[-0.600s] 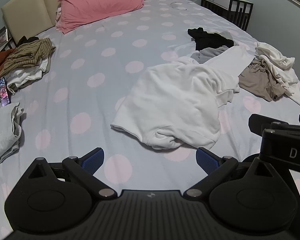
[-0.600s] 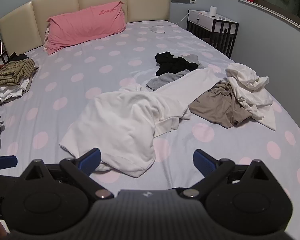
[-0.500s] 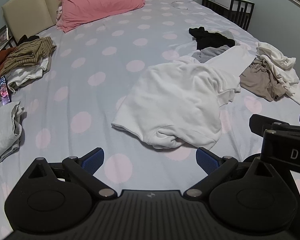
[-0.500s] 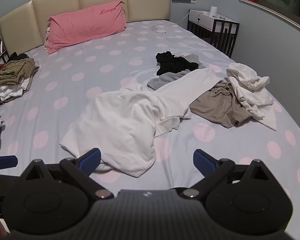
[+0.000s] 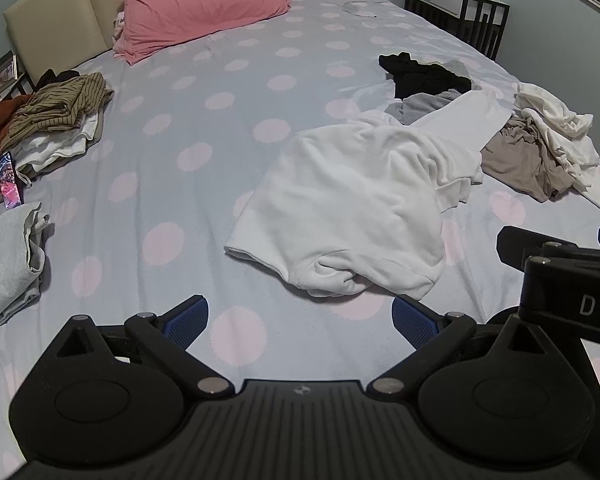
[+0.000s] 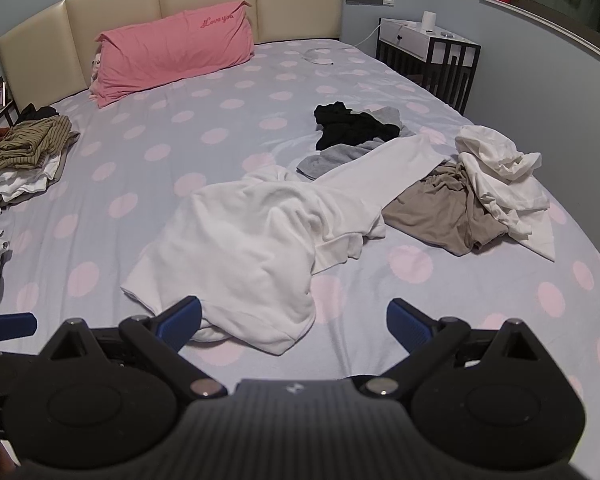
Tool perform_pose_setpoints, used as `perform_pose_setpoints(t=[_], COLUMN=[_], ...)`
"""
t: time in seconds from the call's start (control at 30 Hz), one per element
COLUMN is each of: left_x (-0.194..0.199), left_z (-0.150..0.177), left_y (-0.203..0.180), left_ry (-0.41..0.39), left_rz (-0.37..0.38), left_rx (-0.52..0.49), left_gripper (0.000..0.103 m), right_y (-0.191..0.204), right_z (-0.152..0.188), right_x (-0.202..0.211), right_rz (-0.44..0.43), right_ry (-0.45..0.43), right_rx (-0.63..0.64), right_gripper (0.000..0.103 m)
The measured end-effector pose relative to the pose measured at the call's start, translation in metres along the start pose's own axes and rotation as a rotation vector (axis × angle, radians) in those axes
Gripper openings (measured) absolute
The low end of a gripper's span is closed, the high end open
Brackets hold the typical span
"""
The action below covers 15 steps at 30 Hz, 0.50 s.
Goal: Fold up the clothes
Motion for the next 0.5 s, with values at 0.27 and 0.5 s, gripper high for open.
perform_pose_setpoints(t=[0.27,0.5], left_x=[0.0011,0.0020], left_z=[-0.0007,-0.0029], left_y=[0.0020,0.0025], left_ry=[0.000,0.001], left_rz=[0.000,-0.005], left_rx=[-0.002,-0.001], left_gripper=[0.100,0.100], right_y=[0.0013,0.0038], right_z=[0.0002,-0.0029], right_x=[-0.0005,0.0009], right_rz=[-0.002,-0.009], right_ry=[0.002,-0.001], right_rx=[-0.001,0.008], right_gripper=[0.100,0.100])
Point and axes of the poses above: each gripper's, at about its wrist camera, not at the fingertips, and x roughly against the way its jaws point, y to its left, z to its underside, the point moved 6 cm from there along -x, roughly the way its jaws point, and after that the axes turned 2 degrees about -z, right-handed, at the moved point
